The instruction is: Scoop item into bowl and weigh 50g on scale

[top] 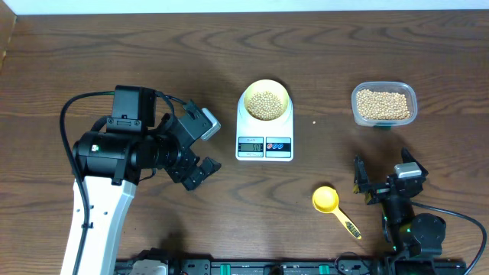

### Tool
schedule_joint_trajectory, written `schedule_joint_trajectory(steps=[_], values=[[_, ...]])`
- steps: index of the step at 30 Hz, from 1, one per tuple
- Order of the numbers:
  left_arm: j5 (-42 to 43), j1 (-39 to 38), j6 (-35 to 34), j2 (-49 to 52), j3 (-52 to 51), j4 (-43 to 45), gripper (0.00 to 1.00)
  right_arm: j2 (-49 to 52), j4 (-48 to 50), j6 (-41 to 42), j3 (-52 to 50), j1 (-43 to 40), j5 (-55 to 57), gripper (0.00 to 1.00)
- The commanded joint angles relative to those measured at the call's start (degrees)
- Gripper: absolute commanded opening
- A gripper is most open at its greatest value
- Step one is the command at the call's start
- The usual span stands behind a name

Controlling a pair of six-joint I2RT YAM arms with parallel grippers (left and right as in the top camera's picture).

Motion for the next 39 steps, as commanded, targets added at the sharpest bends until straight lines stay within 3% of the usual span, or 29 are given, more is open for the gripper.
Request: schedule_joint_trajectory(steps=[1, 8, 26, 39], values=[[-0.3, 0.3, -0.1, 0.1, 0.1, -0.1, 0.98, -0.2, -0.2, 0.6, -0.1, -0.4, 0.0, 0.99], [-0.1, 0.3, -13.7, 0.1, 0.1, -0.1, 0.98, -0.2, -0.2, 0.6, -0.1, -0.4, 0.0, 0.99], [-0.1, 0.3, -22.9, 0.1, 0.1, 2.0, 0.98, -0.2, -0.2, 0.6, -0.1, -0.4, 0.0, 0.99], [-0.3, 0.3, -22.8, -0.3, 0.1, 9.6, 0.98, -0.2, -0.2, 0.6, -0.1, -0.4, 0.0, 0.99]])
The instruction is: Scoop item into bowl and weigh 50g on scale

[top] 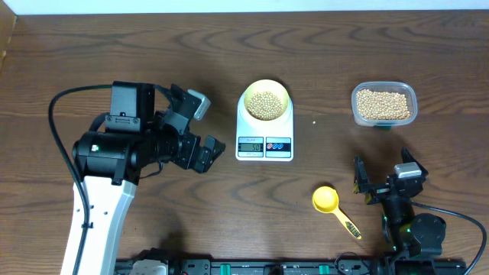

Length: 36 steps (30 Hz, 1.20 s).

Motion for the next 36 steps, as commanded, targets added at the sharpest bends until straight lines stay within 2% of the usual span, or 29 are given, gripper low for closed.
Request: schedule_joint_trajectory(steps=[1, 5, 8, 14, 16, 22, 31, 36], values=[[-0.3, 0.3, -0.1, -0.5, -0.1, 3.2, 0.98, -0.2, -0.3, 0.6, -0.1, -0.4, 0.0, 0.99], [-0.8, 0.3, -0.2, -2.4, -2.9, 8.0, 0.98, -0.2, -0.3, 0.5, -0.1, -0.4, 0.0, 0.99], [-0.8, 0.3, -2.3, -7.1, -10.3, 15.1, 0.98, -0.2, -0.3, 0.5, -0.1, -0.4, 0.0, 0.99], [-0.8, 0.3, -15.5, -24.6, -31.8, 35.5, 0.98, -0.2, -0.3, 0.6, -0.1, -0.4, 0.0, 0.99], [-0.8, 0.3, -17.6, -30.1, -37.2, 38.5, 0.98, -0.2, -0.3, 0.5, -0.1, -0.4, 0.0, 0.99], [-7.6, 0.5, -28.9, -45.5, -51.1, 43.6, 0.98, -0.2, -0.3, 0.6, -0.1, -0.4, 0.0, 0.99], [-11.6, 3.2, -29.5, -65.8, -63.0, 45.6, 0.98, -0.2, -0.3, 0.6, -0.1, -0.4, 0.0, 0.99], [-17.8, 3.3, -31.3, -68.4, -67.3, 47.6, 0.98, -0.2, -0.3, 0.6, -0.1, -0.4, 0.0, 0.99]])
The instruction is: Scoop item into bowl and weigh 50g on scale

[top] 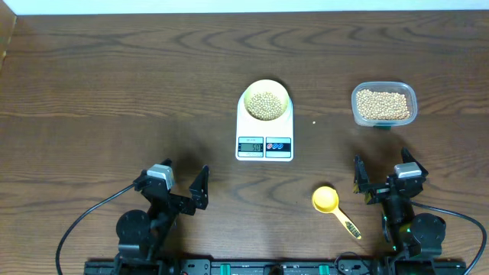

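Observation:
A yellow bowl [265, 101] of beans stands on the white scale [264, 142], whose display is lit but too small to read. The clear tub of beans [383, 105] sits at the far right. An empty yellow scoop [331, 205] lies on the table near the front right. My left gripper [182, 189] is folded low at the front left, open, holding nothing. My right gripper [379, 177] rests at the front right, open, just right of the scoop and apart from it.
A single stray bean [314, 121] lies between the scale and the tub. The dark wooden table [114, 92] reaches to the white wall edge at the back. Cables trail from both arm bases along the front edge.
My left arm has gone from raised beside the scale's left side down to a folded rest pose at the front left. The right arm, scoop, bowl and tub are unchanged.
My left arm stood raised left of the scale with its gripper low and open. Then its gripper was nearer the scale's left edge. Now it lies folded at the front left. The scoop, bowl and right arm stayed put throughout.

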### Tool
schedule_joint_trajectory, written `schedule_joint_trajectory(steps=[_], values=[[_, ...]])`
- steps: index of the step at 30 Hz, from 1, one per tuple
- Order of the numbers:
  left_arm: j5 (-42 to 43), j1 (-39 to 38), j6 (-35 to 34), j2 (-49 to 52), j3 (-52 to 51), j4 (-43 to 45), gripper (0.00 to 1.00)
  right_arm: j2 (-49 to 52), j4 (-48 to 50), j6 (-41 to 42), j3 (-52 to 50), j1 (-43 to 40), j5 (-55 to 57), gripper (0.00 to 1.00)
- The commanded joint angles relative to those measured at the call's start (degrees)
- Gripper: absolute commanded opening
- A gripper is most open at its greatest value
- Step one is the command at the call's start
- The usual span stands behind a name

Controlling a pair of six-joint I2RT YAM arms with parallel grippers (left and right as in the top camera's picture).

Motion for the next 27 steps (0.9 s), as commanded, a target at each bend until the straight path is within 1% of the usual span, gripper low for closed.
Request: schedule_joint_trajectory(steps=[1, 7, 9, 13, 15, 17, 19, 27], values=[[-7.4, 0.3, -2.8, -0.9, -3.3, 2.8, 0.98, -0.3, -0.3, 0.6, -0.1, -0.4, 0.0, 0.99], [-15.7, 0.3, -3.4, -0.9, -7.0, 9.8, 0.98, -0.3, -0.3, 0.6, -0.1, -0.4, 0.0, 0.99], [-16.5, 0.5, -3.4, -0.9, -7.0, 9.7, 0.98, -0.3, -0.3, 0.6, -0.1, -0.4, 0.0, 0.99], [-16.4, 2.4, -3.1, -0.9, -7.0, 9.6, 0.98, -0.3, -0.3, 0.6, -0.1, -0.4, 0.0, 0.99], [-15.0, 3.9, -1.6, -0.9, -6.9, 9.6, 0.98, -0.3, -0.3, 0.6, -0.1, -0.4, 0.0, 0.99], [-14.0, 4.3, 0.9, -0.9, -6.9, 9.6, 0.98, -0.3, -0.3, 0.6, -0.1, -0.4, 0.0, 0.99], [-14.1, 4.2, 1.8, -0.9, -6.9, 9.6, 0.98, -0.3, -0.3, 0.6, -0.1, -0.4, 0.0, 0.99], [-14.3, 4.3, 1.8, 0.2, -6.9, 9.7, 0.98, -0.3, -0.3, 0.6, -0.1, -0.4, 0.0, 0.99]])
